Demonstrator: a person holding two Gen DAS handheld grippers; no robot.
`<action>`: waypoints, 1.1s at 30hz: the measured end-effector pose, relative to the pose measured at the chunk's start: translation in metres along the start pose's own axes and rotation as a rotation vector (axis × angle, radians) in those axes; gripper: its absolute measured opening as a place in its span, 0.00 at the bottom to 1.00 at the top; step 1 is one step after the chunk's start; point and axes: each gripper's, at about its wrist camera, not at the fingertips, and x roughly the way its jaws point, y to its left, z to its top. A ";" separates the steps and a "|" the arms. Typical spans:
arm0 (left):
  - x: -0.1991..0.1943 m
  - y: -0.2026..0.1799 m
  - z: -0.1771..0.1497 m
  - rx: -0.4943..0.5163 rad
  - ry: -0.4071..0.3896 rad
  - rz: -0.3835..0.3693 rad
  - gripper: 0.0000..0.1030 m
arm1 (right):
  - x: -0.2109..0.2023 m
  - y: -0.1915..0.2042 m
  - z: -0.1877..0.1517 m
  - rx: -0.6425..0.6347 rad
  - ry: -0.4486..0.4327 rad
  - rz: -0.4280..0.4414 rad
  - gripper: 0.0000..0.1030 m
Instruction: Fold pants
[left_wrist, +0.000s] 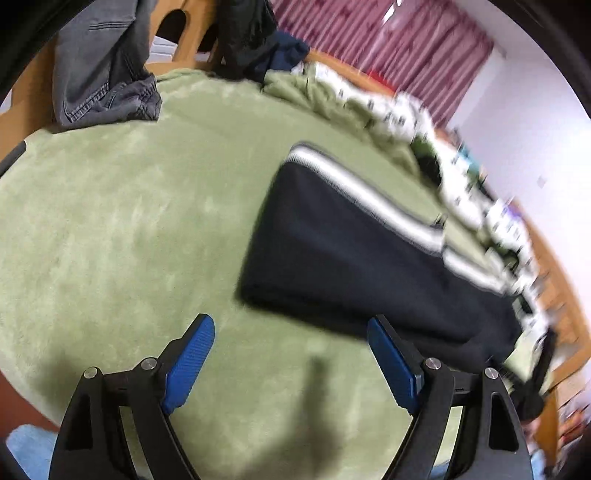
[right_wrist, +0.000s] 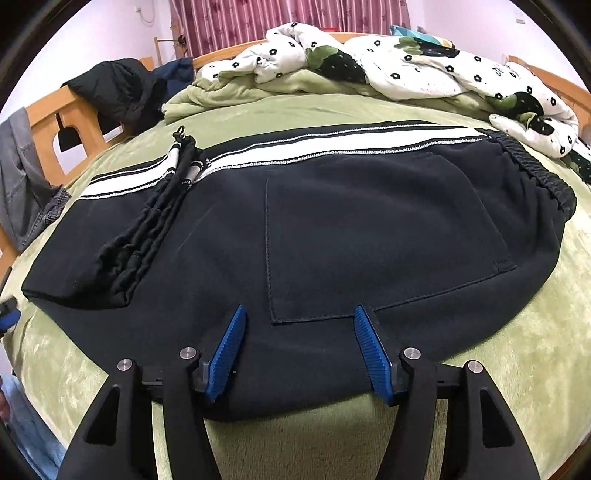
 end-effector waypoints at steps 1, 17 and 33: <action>0.003 0.001 0.007 -0.021 -0.012 -0.011 0.81 | 0.000 -0.001 0.000 -0.001 0.004 0.013 0.59; 0.042 -0.028 0.039 -0.029 0.044 0.133 0.12 | -0.018 -0.044 0.020 0.169 -0.020 0.126 0.51; 0.043 -0.289 0.009 0.546 -0.030 -0.100 0.10 | -0.056 -0.107 0.002 0.246 -0.125 -0.005 0.51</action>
